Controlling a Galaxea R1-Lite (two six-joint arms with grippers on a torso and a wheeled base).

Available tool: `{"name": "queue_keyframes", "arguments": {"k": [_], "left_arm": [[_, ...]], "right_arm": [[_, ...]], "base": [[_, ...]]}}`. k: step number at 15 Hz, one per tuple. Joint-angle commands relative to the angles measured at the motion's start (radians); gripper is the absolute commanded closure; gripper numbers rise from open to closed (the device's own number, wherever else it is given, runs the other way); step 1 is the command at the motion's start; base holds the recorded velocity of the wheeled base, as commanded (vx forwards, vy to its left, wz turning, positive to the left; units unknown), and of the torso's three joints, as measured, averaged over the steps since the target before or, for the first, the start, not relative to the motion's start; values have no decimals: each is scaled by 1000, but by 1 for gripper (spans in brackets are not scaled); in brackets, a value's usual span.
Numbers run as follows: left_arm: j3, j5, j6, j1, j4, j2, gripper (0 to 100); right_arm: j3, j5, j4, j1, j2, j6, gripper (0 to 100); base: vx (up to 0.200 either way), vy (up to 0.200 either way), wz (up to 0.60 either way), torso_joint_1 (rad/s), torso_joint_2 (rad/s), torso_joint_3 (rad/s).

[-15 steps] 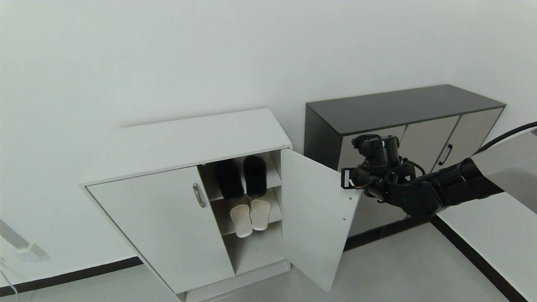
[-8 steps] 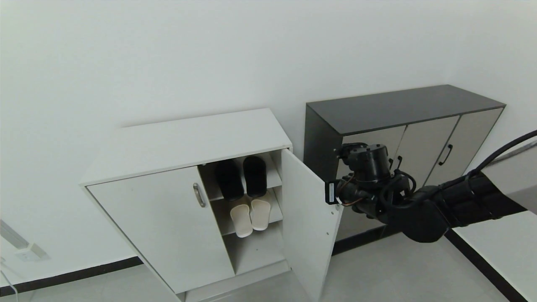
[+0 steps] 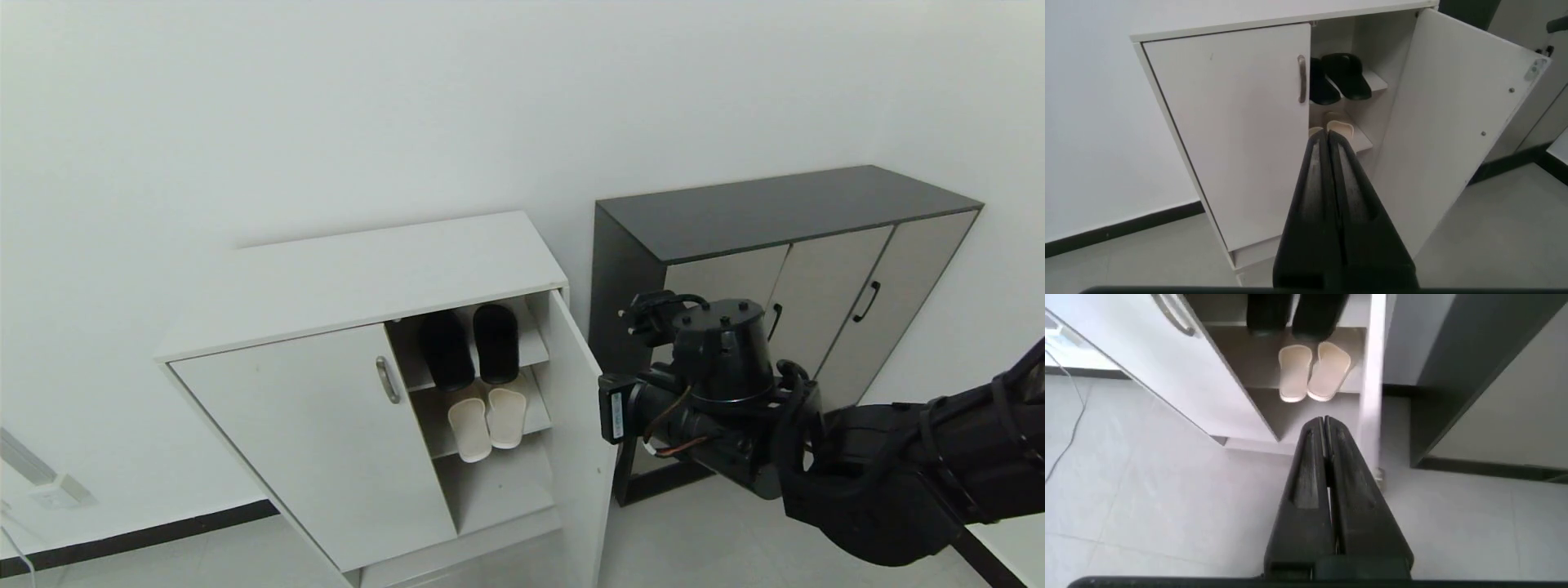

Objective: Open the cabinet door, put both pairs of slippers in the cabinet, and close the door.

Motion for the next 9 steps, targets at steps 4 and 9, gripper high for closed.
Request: {"name": "queue_keyframes", "arguments": {"k": [4,9], "left_arm": [[0,0,0,0,0,1,100],[0,0,0,0,0,1,100]], "right_arm": [[11,0,-3,-64,95,1,100],[-2,9,-35,3,148,9,100]], "base": [[0,0,0,0,0,0],[0,0,0,0,0,0]]}}
